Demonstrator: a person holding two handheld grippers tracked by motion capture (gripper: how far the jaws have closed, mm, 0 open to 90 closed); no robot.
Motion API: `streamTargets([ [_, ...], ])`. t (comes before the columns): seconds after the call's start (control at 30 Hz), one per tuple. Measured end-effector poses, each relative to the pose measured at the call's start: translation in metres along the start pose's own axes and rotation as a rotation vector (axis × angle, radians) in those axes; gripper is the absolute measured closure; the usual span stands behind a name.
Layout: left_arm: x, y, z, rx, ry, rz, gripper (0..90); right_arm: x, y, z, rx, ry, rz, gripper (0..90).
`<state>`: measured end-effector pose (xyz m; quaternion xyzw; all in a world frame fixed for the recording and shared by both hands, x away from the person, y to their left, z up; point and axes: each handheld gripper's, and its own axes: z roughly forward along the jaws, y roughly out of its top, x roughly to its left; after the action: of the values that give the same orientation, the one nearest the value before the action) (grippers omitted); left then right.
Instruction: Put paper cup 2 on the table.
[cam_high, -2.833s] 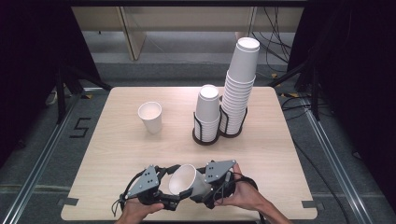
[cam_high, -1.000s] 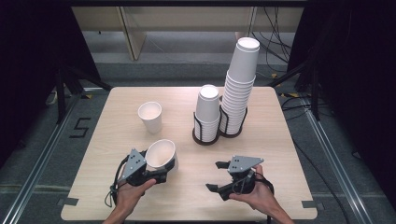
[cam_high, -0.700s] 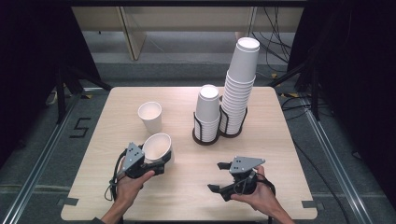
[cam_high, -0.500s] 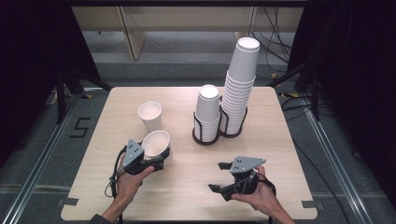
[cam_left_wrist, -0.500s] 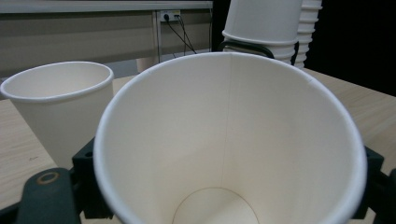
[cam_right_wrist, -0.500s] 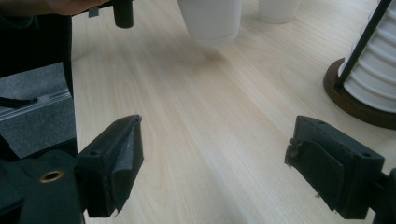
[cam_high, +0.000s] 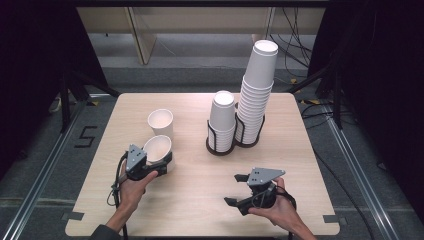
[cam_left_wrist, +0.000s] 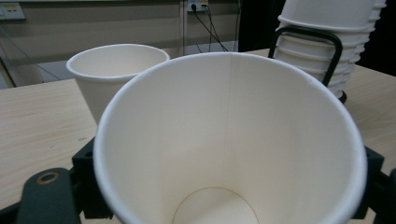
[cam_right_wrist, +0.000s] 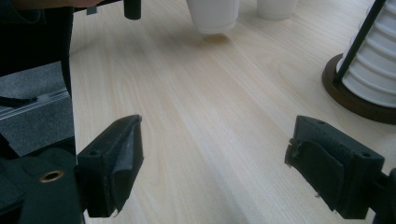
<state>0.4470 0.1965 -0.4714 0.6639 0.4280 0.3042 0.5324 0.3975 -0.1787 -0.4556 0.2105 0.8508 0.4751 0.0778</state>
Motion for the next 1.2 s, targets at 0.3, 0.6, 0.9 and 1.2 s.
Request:
streamTargets([
  [0.3,0.017,-0.001,0.0,0.008,0.064,0.0,15.8,0.0,-0.001,0.001,0.002,0.001,0.001,18.1],
  [0.6,0.043,-0.004,0.003,0.021,0.163,-0.01,15.6,-0.001,-0.001,0.002,0.005,0.007,0.008,18.2],
  [0.9,0.059,-0.007,0.016,0.038,0.219,-0.019,15.0,-0.001,-0.002,0.002,0.003,0.012,0.003,18.2],
  [1.2,0.062,-0.01,0.026,0.042,0.212,-0.009,13.7,0.002,-0.002,0.003,0.013,0.024,0.008,18.2],
])
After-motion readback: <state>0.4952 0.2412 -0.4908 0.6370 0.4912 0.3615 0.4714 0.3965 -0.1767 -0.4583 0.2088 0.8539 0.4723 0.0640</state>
